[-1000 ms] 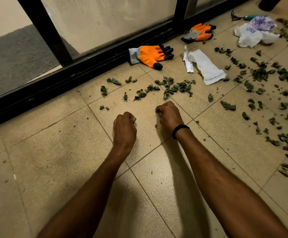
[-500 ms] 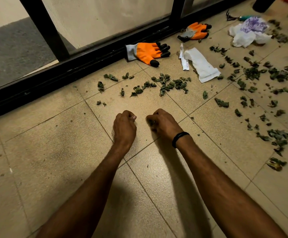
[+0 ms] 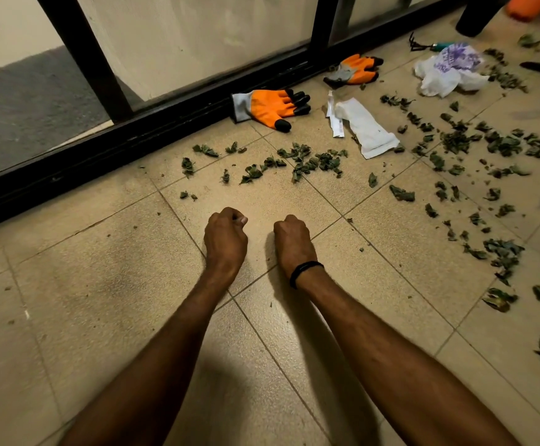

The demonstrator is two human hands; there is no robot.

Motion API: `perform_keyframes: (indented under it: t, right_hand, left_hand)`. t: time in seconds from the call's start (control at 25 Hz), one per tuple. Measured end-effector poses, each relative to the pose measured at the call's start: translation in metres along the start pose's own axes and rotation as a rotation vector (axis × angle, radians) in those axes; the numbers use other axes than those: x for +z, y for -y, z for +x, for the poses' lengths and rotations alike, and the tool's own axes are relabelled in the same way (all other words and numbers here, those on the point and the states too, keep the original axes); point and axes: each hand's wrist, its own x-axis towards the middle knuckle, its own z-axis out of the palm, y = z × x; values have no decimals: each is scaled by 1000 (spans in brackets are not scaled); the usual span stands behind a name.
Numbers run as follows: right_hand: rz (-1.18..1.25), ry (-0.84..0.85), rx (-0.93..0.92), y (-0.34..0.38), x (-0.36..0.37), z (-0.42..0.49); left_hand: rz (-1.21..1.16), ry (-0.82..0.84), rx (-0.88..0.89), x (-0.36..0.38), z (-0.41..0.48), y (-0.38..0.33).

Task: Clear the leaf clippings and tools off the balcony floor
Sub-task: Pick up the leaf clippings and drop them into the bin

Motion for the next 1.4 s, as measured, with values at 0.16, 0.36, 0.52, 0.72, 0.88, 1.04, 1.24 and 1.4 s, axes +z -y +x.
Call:
perform_keyframes:
  t: [0.16,0.36,0.52,0.72,0.88,1.04,1.24,1.4]
  right_hand:
    - [148,-14,109,6,-3,-17]
    - [1475,374,802,22,-37,-7]
    - [1920,551,809,67,-64,2]
    - [1953,885,558,200,-83,-11]
    - [1862,1143,230,354,-110,-50]
    - [1665,1038,-208,495,-113,-92]
    - [973,575,-640,576,-77,-95]
    - [838,378,-687,538,-104,-113]
  left_hand:
    - [-11,-46,-21,-21,-2,2]
    - [-69,-153,-30,-71,-1,3]
    - [-52,-273,-4,-137,-4,12]
    - [50,-536,-12,-278,-34,39]
    - [92,-890,-161,-416,-84,78]
    - [117,-1012,-464,-506,-118,145]
    - [-86,-855,-721,-537,-126,191]
    - [76,-921,-668,-533,-121,175]
